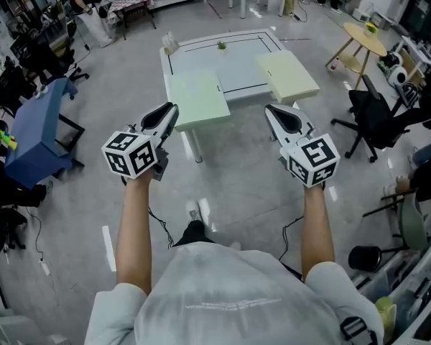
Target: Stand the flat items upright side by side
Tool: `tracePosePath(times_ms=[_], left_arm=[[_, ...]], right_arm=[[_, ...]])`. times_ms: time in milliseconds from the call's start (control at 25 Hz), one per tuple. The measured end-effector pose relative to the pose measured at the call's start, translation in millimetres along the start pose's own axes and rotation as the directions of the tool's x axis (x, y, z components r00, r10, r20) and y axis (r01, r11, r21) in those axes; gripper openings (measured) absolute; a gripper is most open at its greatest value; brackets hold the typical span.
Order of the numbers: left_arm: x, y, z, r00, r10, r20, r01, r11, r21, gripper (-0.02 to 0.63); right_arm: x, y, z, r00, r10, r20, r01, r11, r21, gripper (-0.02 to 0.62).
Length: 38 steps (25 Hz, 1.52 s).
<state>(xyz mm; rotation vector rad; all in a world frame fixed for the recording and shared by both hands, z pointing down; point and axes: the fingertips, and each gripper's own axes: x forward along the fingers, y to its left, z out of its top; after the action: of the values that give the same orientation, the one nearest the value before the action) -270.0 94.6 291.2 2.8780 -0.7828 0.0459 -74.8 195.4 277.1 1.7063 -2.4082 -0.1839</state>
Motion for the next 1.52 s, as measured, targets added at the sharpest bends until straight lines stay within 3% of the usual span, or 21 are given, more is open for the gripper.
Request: tracePosePath(times_ms=[120,240,400,560,680,840,960,1080,1240,1400,1520], left_arm=[[8.8,29.0,-16.1,0.999,0.017,-0.031,-0.018,1.000,-0.010,0.106],[22.1,68.1,-26.9,0.998,0.025,-0.062,-0.027,1.000,-0.016,0.157],[47.8,124.9,-47.6,0.995,0.031,-0.098,-0.035,0.999,-0.037,0.190],[79.3,182.1,-79.2,0.985,0.028,-0.172,-0.038,0.998,-0.054,0.208],[97.0,218.4,-110.1,0.958,0.022,-0.287,-0.031,0.999,-0.028,0.225],[115.1,248.5,-153.1,0.927,-0.037,-0.373,-0.001,0.995,-0.103,0.237],[123.8,255.3,-193.5,0.884,-0.122,-0.451,0.050,0.984,-0.169,0.267],[127.3,259.2,-227.6,0.861,-0.206,-0.465,0.067,0.952,-0.298,0.285],[130.6,271.3,-268.3,0.841,-0.262,-0.474,0.047,0.907,-0.418,0.306],[133.7,270.2,-292.1,0.830,-0.360,-0.426,0.062,0.819,-0.571,0.328],[138.3,268.7,-303.6,0.833,-0.420,-0.361,0.076,0.732,-0.677,0.337]], right_arm=[[28.4,-9.6,-7.6,1.000,-0.004,-0.018,0.004,1.000,0.005,0.025],[67.1,-14.5,-15.7,0.999,0.033,-0.039,-0.031,0.998,0.053,0.104],[124.6,-22.6,-41.2,0.989,0.067,-0.135,-0.062,0.997,0.045,0.147],[185.5,-34.7,-72.1,0.976,0.095,-0.196,-0.075,0.991,0.107,0.190],[224.9,-40.9,-95.6,0.962,0.112,-0.249,-0.073,0.984,0.160,0.211],[266.4,-45.9,-136.7,0.933,0.140,-0.331,-0.063,0.970,0.235,0.245],[287.7,-45.0,-177.7,0.891,0.180,-0.417,-0.060,0.957,0.285,0.268],[295.4,-44.1,-217.7,0.849,0.197,-0.490,-0.021,0.940,0.340,0.282],[306.1,-40.2,-257.1,0.804,0.236,-0.545,0.000,0.918,0.397,0.305],[318.4,-38.4,-281.4,0.775,0.255,-0.578,0.028,0.900,0.435,0.328],[326.6,-38.7,-294.1,0.760,0.267,-0.593,0.043,0.890,0.455,0.347]])
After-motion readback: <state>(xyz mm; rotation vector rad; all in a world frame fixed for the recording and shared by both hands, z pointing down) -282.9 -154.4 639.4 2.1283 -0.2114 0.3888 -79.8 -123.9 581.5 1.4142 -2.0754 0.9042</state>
